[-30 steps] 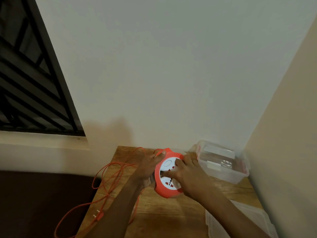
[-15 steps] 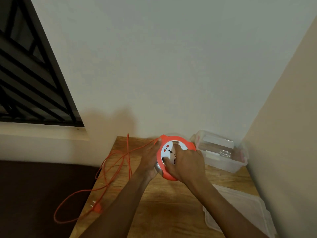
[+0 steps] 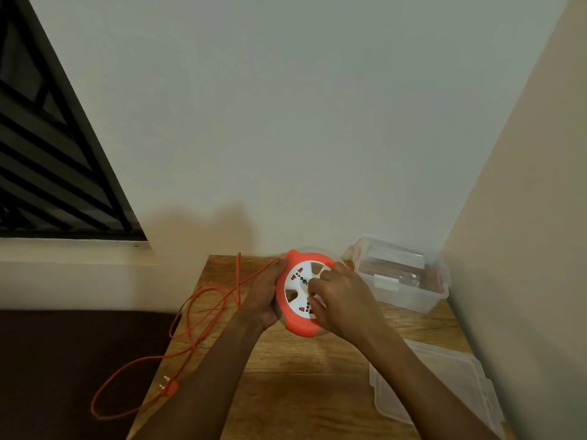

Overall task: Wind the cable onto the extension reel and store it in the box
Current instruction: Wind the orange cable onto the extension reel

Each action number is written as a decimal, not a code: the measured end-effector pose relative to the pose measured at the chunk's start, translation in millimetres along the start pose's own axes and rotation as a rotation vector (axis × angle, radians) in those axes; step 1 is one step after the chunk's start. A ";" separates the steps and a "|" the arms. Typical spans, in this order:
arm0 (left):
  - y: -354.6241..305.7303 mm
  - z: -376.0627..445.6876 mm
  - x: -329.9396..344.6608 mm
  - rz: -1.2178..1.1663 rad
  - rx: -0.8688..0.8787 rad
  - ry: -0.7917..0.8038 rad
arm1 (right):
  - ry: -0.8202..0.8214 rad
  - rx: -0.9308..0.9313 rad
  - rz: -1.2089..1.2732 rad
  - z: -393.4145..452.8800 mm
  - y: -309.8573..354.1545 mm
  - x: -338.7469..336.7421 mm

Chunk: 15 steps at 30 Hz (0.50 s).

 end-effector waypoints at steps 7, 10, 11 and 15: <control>7.8 2.0 -0.1 0.061 -0.040 0.014 | 0.229 0.022 -0.019 -11.0 -1.2 12.7; 11.2 2.6 -0.3 0.078 -0.059 0.021 | 0.248 0.042 -0.062 -12.0 2.1 18.0; 12.2 1.6 -0.6 0.081 -0.067 0.027 | 0.249 0.033 -0.081 -12.4 2.5 18.1; 11.8 -1.3 -1.2 0.094 -0.075 0.063 | 0.264 -0.027 -0.129 -16.7 2.5 16.4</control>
Point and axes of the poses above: each hand's wrist, its own z-axis towards the middle knuckle, its own x-axis out of the palm, y = z × x, the point moved 2 cm from there along z, towards the middle knuckle, and after that the axes turned 1 degree about -y, right-handed, at the moved point
